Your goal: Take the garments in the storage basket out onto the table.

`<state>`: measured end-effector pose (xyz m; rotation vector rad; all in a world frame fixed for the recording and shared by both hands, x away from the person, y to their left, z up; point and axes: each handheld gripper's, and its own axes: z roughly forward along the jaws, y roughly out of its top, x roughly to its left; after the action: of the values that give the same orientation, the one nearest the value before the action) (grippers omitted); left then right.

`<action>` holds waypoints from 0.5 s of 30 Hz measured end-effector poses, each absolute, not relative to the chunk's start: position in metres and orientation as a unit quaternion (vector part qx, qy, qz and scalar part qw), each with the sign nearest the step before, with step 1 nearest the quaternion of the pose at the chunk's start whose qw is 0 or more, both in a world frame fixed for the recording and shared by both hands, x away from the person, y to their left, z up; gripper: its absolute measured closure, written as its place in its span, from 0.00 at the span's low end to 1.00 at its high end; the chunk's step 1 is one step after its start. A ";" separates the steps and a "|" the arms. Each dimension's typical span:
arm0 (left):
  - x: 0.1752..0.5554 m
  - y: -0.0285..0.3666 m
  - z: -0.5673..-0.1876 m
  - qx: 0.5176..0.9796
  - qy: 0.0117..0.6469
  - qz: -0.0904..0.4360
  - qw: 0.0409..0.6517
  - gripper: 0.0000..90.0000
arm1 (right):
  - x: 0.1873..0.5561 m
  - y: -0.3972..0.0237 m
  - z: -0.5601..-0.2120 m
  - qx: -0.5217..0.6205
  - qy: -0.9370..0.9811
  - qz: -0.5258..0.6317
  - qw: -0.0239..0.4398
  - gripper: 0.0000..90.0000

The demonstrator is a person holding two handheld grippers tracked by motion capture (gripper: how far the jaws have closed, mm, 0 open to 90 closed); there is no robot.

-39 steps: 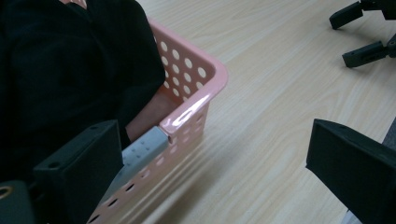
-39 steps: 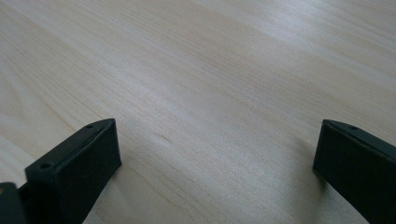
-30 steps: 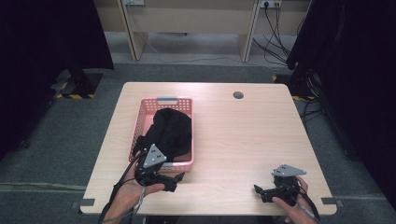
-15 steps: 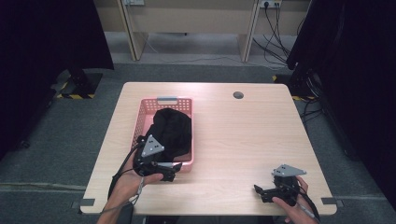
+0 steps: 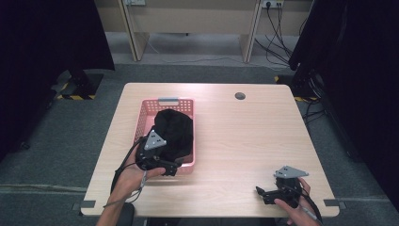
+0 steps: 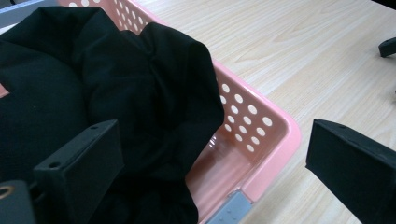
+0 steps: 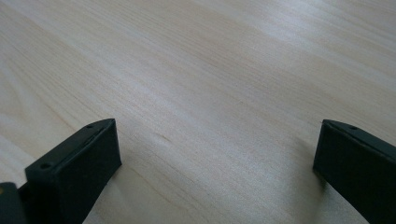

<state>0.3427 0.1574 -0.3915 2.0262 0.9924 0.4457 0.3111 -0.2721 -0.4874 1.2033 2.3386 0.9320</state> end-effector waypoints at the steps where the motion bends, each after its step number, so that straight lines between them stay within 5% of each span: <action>1: 0.344 0.158 -0.391 0.803 0.395 0.177 0.409 0.03 | 0.311 -0.272 -0.487 0.425 0.825 0.329 0.175 0.01; 15: 0.370 0.164 -0.387 0.795 0.423 0.197 0.387 0.04 | 0.311 -0.272 -0.487 0.425 0.825 0.329 0.175 0.01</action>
<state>0.3699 0.1644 -0.3873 2.0227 1.0766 0.5023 0.3111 -0.2722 -0.4874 1.2033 2.3387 0.9322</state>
